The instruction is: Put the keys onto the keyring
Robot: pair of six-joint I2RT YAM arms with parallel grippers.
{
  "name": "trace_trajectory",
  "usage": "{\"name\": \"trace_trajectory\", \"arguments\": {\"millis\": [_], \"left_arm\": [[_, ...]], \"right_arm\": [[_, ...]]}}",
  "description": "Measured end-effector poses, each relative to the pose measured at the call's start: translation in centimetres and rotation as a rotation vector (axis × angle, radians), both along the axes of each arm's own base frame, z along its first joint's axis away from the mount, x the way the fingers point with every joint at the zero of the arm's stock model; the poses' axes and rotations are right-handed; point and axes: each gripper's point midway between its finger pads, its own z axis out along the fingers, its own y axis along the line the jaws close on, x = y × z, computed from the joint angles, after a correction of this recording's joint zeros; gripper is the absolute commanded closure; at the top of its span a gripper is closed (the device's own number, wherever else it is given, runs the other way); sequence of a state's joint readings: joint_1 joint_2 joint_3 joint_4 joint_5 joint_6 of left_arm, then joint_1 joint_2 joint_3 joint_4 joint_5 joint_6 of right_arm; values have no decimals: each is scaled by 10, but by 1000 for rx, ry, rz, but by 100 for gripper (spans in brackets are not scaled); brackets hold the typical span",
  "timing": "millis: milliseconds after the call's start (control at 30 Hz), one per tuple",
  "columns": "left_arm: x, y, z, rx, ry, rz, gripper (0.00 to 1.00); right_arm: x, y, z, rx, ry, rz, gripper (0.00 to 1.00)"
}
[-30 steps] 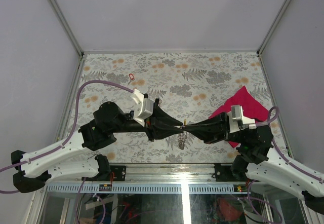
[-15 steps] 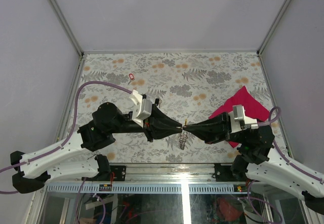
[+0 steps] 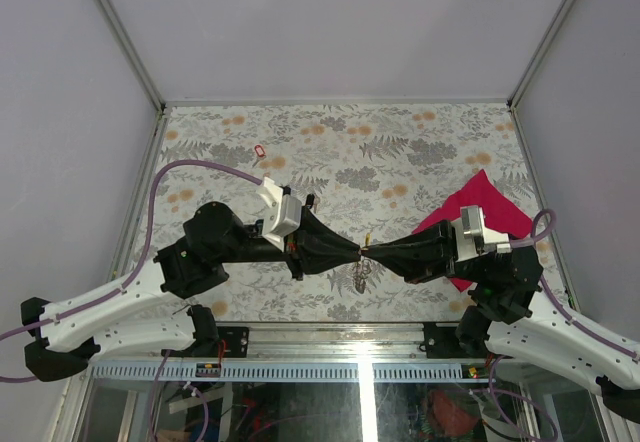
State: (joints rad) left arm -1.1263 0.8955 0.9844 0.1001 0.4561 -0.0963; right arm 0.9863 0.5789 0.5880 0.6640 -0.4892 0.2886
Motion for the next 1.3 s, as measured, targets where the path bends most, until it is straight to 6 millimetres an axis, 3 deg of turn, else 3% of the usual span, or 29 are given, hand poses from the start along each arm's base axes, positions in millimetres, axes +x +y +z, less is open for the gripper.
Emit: {"name": "trace_trajectory", "arguments": {"millis": [567,667,800,867,1133,1300], "left_arm": [[1,-3,-3,7,3,0,84],[1,-3,-3,9,4,-1,88],[1,-4,-4,10,3,-8,100],[0,-4,-4,10,1,-11,100],[1,-4,-14,51,10,-6,100],[5,1,-26,132,25,25,100]], "right_arm": [[1,1,-1,-5,4,0,100],[1,2,-2,-6,5,0,100],[2,2,-2,-6,5,-2,100],[2,2,-2,-6,5,-2,100],[7,-1,-13,-58,10,-48,78],[12,-14,-13,-100,-6,-126,71]]}}
